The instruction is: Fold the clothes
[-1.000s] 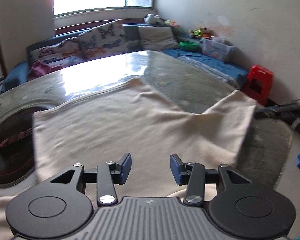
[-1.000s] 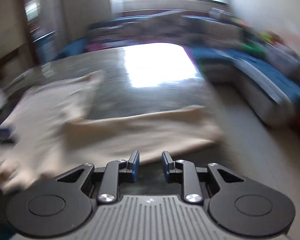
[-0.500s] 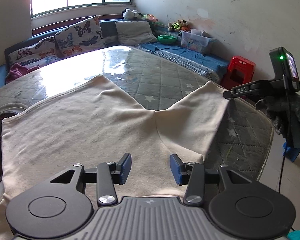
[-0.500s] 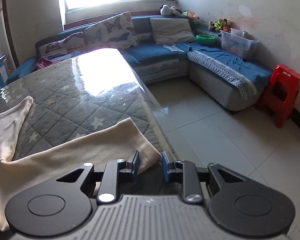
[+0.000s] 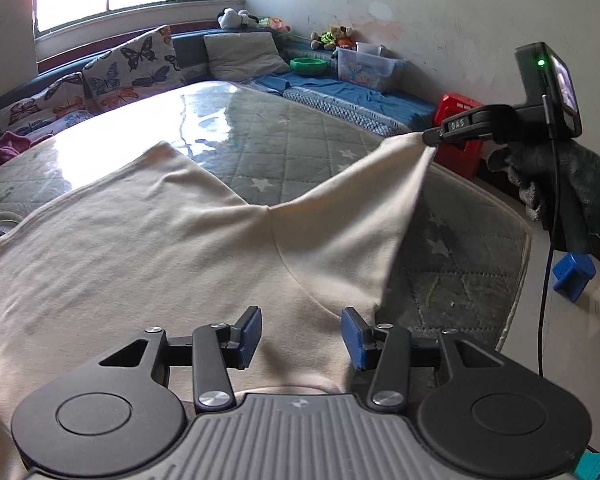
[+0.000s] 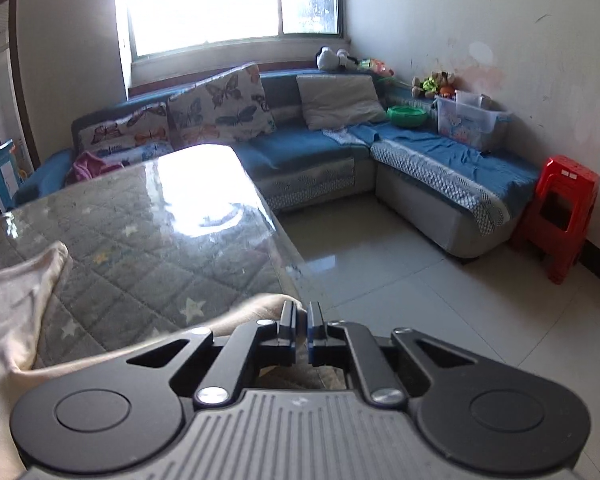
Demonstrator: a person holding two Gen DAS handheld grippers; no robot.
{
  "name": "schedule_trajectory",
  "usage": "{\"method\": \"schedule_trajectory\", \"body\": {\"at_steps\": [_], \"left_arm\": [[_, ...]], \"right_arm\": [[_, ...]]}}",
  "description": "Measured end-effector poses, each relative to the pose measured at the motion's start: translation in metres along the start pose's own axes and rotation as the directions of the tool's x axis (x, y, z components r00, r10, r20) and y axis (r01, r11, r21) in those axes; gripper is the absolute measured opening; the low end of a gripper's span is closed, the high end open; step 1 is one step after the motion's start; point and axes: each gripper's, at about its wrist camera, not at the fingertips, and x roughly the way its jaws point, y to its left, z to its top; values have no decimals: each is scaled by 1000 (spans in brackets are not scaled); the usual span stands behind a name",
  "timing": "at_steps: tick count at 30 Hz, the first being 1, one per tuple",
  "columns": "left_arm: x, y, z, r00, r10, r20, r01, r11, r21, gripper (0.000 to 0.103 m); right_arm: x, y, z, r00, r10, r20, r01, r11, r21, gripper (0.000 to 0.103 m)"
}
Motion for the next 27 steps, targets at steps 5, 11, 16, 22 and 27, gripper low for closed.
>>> {"method": "schedule_trajectory", "body": {"at_steps": [5, 11, 16, 22, 27], "left_arm": [[-2, 3, 1, 1000, 2, 2, -2, 1000, -6, 50], [-21, 20, 4, 998, 44, 53, -41, 998, -53, 52], [-38, 47, -2, 991, 110, 70, -100, 986, -130, 52], [-62, 81, -18, 978, 192, 84, -169, 959, -227, 52], [-84, 101, -34, 965, 239, 105, -200, 935, -294, 53]], "right_arm": [[1, -3, -4, 999, 38, -17, -37, 999, 40, 4], [-43, 5, 28, 981, 182, 63, -186, 981, 48, 4], [-80, 40, 47, 940, 326, 104, -323, 945, -44, 4], [-107, 101, 50, 856, 514, 65, -500, 852, -154, 4], [-120, 152, 43, 777, 629, -26, -616, 751, -237, 4]]}}
